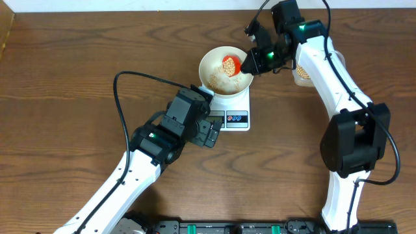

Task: Scoop item into bowl and weigh 50g on scale
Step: 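Tip the red scoop to pour chickpeas into the bowl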

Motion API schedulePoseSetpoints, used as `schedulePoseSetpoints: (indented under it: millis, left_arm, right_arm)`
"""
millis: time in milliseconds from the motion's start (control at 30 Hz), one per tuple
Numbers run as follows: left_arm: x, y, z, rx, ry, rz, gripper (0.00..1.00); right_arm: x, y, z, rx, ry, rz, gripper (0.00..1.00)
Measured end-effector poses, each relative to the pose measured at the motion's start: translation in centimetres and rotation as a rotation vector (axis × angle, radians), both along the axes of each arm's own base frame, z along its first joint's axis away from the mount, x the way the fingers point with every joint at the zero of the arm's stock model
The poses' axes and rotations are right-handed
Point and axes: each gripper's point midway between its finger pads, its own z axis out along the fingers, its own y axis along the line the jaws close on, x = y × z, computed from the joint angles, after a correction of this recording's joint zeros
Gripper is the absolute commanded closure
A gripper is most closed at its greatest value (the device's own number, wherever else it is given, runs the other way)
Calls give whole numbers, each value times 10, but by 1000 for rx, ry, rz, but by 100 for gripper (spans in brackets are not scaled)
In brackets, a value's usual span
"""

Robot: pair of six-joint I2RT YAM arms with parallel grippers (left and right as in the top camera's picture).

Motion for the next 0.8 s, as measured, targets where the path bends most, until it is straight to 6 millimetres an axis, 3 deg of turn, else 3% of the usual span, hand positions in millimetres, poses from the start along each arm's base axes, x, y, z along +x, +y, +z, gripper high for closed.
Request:
schedulePoseSetpoints:
  millis: [300,800]
  left_arm:
    - [0,0,0,0,0,0,0]
    - [0,0,0,0,0,0,0]
  right_arm:
    - [2,3,0,-128,-72,23,99]
    - [1,4,1,-126,-91,59,99]
